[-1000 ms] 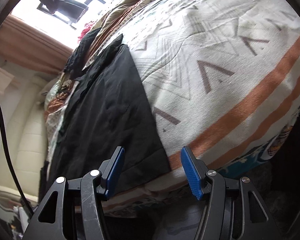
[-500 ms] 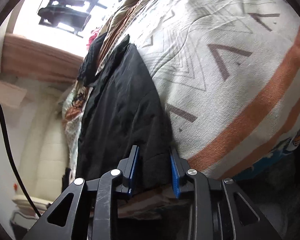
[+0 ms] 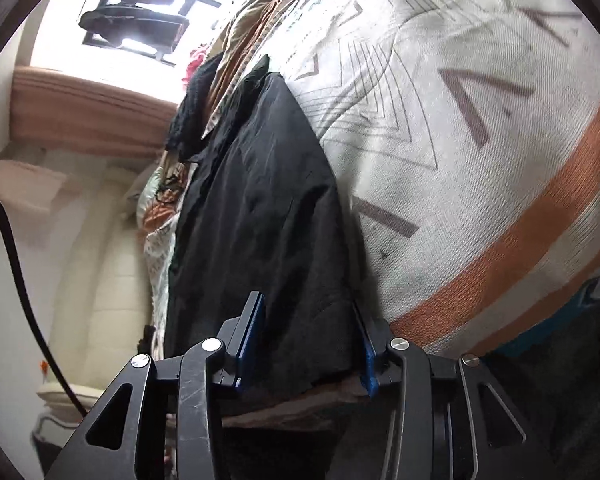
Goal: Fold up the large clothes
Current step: 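Grasp the jacket hem with the left tool while the right tool grasps it too, then lift the hem with both tools and fold it over toward the collar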
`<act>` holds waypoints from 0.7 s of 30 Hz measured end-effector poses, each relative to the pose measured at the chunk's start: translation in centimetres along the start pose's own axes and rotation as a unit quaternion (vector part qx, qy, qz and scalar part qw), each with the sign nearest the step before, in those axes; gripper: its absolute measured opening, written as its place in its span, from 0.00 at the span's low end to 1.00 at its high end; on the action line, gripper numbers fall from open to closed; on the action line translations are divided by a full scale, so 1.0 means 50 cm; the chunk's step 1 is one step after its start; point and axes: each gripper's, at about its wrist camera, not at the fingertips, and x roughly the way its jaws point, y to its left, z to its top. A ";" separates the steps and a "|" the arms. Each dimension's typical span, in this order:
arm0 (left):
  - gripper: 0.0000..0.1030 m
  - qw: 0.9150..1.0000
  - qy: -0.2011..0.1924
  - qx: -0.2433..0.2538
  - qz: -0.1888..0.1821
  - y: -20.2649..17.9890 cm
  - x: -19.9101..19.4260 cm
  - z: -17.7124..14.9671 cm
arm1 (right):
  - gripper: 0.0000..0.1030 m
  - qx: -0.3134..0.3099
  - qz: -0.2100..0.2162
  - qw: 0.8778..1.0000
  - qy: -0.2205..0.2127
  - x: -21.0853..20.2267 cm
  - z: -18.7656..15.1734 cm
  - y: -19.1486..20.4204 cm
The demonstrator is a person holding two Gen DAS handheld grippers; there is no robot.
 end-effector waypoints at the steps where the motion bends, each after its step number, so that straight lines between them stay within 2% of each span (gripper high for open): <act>1: 0.54 1.000 0.006 -0.005 -0.011 0.002 0.002 -0.002 | 0.41 0.005 0.015 1.000 0.001 0.001 -0.003 -0.003; 2: 0.54 0.999 0.013 -0.014 -0.031 0.008 0.005 -0.004 | 0.41 0.007 0.025 1.000 0.001 0.000 -0.004 -0.005; 4: 0.54 0.998 0.015 -0.030 -0.049 0.020 0.007 -0.002 | 0.41 0.005 0.036 0.999 -0.011 -0.003 -0.004 -0.008; 7: 0.54 0.997 0.017 -0.038 -0.061 0.023 0.014 0.007 | 0.40 0.011 0.024 0.999 -0.028 -0.004 0.002 -0.015; 9: 0.53 0.998 0.017 -0.035 -0.057 0.014 0.017 0.010 | 0.30 0.014 0.015 0.999 -0.036 -0.004 0.005 -0.015; 10: 0.47 0.998 0.016 -0.032 -0.054 0.010 0.017 0.010 | 0.26 0.015 0.010 0.999 -0.040 -0.003 0.007 -0.014; 11: 0.42 0.999 0.016 -0.027 -0.043 0.007 0.017 0.009 | 0.14 0.015 0.008 0.999 -0.043 -0.006 0.008 -0.012; 13: 0.20 1.000 0.015 -0.019 -0.020 0.009 0.015 0.007 | 0.07 0.015 0.008 0.998 -0.054 -0.013 0.011 -0.008; 16: 0.13 0.999 0.016 -0.030 -0.040 0.022 0.008 0.002 | 0.06 0.001 0.012 0.998 -0.069 -0.030 0.006 0.013; 21: 0.09 0.996 -0.022 -0.037 -0.076 0.025 -0.045 0.007 | 0.05 -0.025 0.024 0.996 -0.081 -0.066 0.006 0.054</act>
